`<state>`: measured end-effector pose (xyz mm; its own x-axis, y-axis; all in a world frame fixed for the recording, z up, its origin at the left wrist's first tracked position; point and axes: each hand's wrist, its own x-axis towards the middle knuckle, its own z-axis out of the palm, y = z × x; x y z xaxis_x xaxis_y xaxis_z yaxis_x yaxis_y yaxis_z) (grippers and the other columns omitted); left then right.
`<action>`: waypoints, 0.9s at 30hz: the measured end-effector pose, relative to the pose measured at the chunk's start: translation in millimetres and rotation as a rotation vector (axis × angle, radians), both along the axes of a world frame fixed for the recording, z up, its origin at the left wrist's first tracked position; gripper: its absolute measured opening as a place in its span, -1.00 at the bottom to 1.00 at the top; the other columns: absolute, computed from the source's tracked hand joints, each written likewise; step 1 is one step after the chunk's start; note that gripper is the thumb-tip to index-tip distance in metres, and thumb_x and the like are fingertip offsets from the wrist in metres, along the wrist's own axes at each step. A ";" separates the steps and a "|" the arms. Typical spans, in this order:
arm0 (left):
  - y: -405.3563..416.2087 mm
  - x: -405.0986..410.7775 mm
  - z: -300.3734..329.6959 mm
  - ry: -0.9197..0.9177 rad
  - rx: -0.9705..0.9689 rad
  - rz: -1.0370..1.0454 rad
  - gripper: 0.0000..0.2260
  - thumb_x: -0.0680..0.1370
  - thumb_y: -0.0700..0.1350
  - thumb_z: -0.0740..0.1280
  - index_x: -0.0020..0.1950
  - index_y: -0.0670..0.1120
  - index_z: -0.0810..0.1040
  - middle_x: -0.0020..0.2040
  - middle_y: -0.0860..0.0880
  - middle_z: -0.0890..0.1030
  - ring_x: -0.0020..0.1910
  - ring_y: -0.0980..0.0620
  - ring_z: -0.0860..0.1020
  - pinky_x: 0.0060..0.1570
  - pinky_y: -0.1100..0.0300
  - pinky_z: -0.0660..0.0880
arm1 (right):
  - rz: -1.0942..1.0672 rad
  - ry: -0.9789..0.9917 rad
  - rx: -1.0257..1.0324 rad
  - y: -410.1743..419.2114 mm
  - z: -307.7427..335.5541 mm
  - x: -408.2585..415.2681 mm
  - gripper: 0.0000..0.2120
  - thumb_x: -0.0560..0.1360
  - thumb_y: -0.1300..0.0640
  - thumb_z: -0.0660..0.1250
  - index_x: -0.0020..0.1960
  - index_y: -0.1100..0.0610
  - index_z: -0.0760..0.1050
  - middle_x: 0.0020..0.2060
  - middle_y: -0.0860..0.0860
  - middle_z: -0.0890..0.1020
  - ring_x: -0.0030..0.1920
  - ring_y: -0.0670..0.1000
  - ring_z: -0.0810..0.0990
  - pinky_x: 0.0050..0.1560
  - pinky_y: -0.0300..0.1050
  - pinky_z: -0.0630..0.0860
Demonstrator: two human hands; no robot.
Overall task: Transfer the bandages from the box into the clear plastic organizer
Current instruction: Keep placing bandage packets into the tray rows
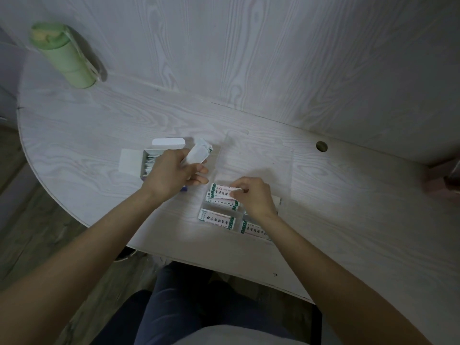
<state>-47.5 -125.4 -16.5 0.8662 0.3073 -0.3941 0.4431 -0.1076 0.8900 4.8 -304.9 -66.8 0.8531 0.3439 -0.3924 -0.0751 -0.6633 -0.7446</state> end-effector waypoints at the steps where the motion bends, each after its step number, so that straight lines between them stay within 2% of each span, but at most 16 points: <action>1: 0.2 -0.4 -0.9 0.000 0.001 -0.004 -0.85 0.56 -0.33 0.26 -0.09 -0.11 0.54 -0.20 -0.09 0.66 -0.30 0.00 0.67 -0.09 0.09 0.61 | 0.034 -0.041 -0.041 2.7 -1.6 -1.7 -0.82 0.49 0.29 0.37 0.09 0.21 0.61 0.07 0.12 0.65 0.01 -0.04 0.59 -0.12 -0.48 0.40; 2: 0.7 -0.9 -1.9 0.001 0.000 -0.006 -0.85 0.56 -0.33 0.26 -0.09 -0.11 0.55 -0.20 -0.09 0.66 -0.28 -0.02 0.67 -0.07 0.06 0.61 | 0.079 -0.087 -0.094 5.4 -4.2 -3.3 -0.83 0.51 0.29 0.34 0.09 0.21 0.61 0.05 0.12 0.65 -0.03 -0.04 0.60 -0.13 -0.42 0.44; 4: 1.4 -1.3 -2.3 0.002 -0.003 -0.004 -0.85 0.55 -0.34 0.26 -0.10 -0.12 0.55 -0.21 -0.08 0.66 -0.25 -0.06 0.67 -0.05 0.04 0.61 | 0.205 -0.202 -0.239 9.8 -8.0 -6.3 -0.83 0.54 0.27 0.28 0.07 0.19 0.60 0.00 0.13 0.64 -0.07 0.04 0.60 -0.09 -0.15 0.51; 6: 1.5 -1.7 -2.6 0.003 -0.004 0.000 -0.86 0.55 -0.34 0.26 -0.10 -0.13 0.54 -0.22 -0.08 0.66 -0.24 -0.07 0.67 -0.04 0.03 0.61 | 0.356 -0.336 -0.420 14.1 -9.2 -9.3 -0.83 0.56 0.25 0.23 0.05 0.19 0.58 -0.04 0.11 0.60 -0.06 0.11 0.58 -0.14 -0.07 0.48; 8: 1.7 -1.8 -2.6 0.006 0.000 0.000 -0.86 0.55 -0.34 0.26 -0.10 -0.13 0.54 -0.21 -0.08 0.66 -0.22 -0.09 0.67 -0.04 0.03 0.61 | 0.457 -0.452 -0.543 18.0 -8.8 -11.5 -0.85 0.55 0.26 0.23 0.04 0.18 0.56 -0.04 0.09 0.58 -0.03 0.10 0.55 -0.21 -0.10 0.39; 11: 2.2 -1.0 -2.8 0.008 0.000 0.003 -0.87 0.56 -0.33 0.26 -0.08 -0.13 0.55 -0.20 -0.10 0.66 -0.21 -0.08 0.67 -0.04 0.03 0.61 | 0.516 -0.531 -0.641 21.3 -11.8 -13.5 -0.84 0.51 0.28 0.29 0.06 0.16 0.56 0.03 0.07 0.53 0.07 0.08 0.47 -0.19 -0.12 0.29; 17: 0.1 2.9 -1.6 0.013 -0.010 -0.007 -0.89 0.56 -0.33 0.25 0.04 -0.24 0.54 -0.18 -0.12 0.65 -0.27 0.01 0.67 -0.10 0.14 0.60 | 0.492 -0.469 -0.634 23.0 -12.1 -10.7 -0.83 0.53 0.17 0.31 0.09 0.17 0.56 0.11 0.08 0.45 0.17 0.08 0.39 -0.14 -0.12 0.33; 22: -0.8 4.6 -1.0 0.015 -0.013 -0.013 -0.89 0.56 -0.34 0.25 0.01 -0.20 0.54 -0.16 -0.15 0.65 -0.25 -0.02 0.67 -0.06 0.11 0.61 | 0.571 -0.490 -0.709 24.0 -6.4 -11.2 -0.87 0.52 0.24 0.32 0.05 0.16 0.57 0.05 0.06 0.52 0.05 0.08 0.51 -0.24 -0.12 0.33; 27: -3.0 5.0 0.9 0.008 0.019 -0.030 -0.88 0.56 -0.34 0.25 0.05 -0.23 0.54 -0.14 -0.15 0.66 -0.30 0.06 0.67 -0.14 0.19 0.61 | 0.604 -0.505 -0.732 25.4 0.7 -12.9 -0.89 0.54 0.27 0.27 -0.02 0.13 0.55 -0.05 0.06 0.64 -0.04 0.09 0.61 -0.24 -0.16 0.32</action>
<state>-42.5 -128.5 -15.6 0.8720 0.2883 -0.3955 0.4465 -0.1378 0.8841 -8.2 -279.4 -66.1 0.7419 0.5871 -0.3238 0.6194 -0.7851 -0.0042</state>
